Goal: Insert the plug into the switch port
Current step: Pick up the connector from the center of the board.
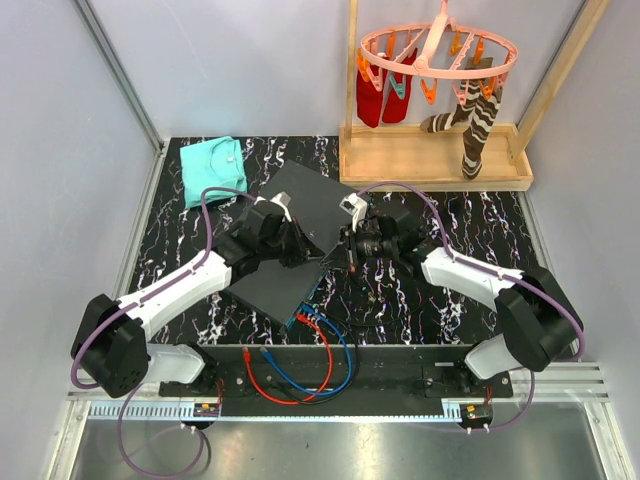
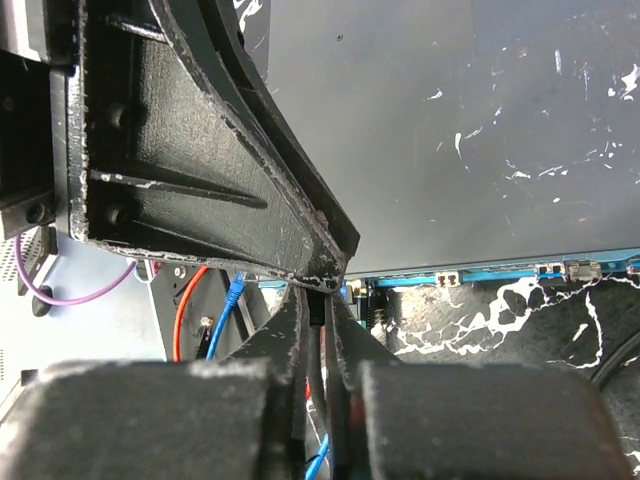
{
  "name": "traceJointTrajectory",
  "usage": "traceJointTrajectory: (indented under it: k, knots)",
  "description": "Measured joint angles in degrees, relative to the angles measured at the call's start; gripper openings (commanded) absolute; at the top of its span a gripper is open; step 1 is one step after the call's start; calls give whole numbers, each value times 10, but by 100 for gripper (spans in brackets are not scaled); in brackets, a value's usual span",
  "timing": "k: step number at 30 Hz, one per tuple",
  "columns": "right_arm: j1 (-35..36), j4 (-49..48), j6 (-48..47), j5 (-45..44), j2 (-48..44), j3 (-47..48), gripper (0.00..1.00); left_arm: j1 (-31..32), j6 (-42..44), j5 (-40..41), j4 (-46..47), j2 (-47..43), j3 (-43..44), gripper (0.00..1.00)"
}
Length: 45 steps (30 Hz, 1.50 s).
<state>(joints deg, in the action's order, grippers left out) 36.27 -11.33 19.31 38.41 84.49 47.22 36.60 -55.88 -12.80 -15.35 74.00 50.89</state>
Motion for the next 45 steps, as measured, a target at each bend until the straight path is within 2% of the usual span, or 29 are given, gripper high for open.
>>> traceJointTrajectory:
  k: [3,5,9,14,23,30,33,36,37,38,40,42,45]
  knots:
    - [2,1,0,-7,-1,0,55,0,-17,4,-1,0,0,0]
    - [8,8,-8,-26,-7,0,60,0,-34,11,-6,0,0,0]
    - [42,46,-43,-116,-57,-2,63,0,-73,24,-32,0,0,0]
    - [119,65,-107,-262,-144,-12,61,0,-111,30,-57,-1,0,0]
    - [223,65,-195,-462,-124,-21,57,0,-146,42,-82,-6,0,0]
    - [268,61,-242,-546,-69,-21,49,0,-156,44,-92,-6,3,0]
    - [275,51,-252,-568,-56,-21,40,0,-158,44,-93,-6,8,0]
    - [279,46,-259,-584,-47,-21,28,0,-158,45,-94,-6,10,0]
    - [281,44,-262,-589,-44,-21,15,0,-158,45,-94,-6,11,0]
    - [282,42,-265,-590,-43,-21,7,0,-158,45,-94,-6,12,0]
    - [285,39,-269,-593,-40,-21,0,0,-160,47,-95,-6,13,0]
    - [288,38,-268,-600,-39,-21,0,0,-160,47,-99,-6,14,4]
    - [289,37,-266,-600,-39,-21,0,0,-156,51,-105,-6,17,25]
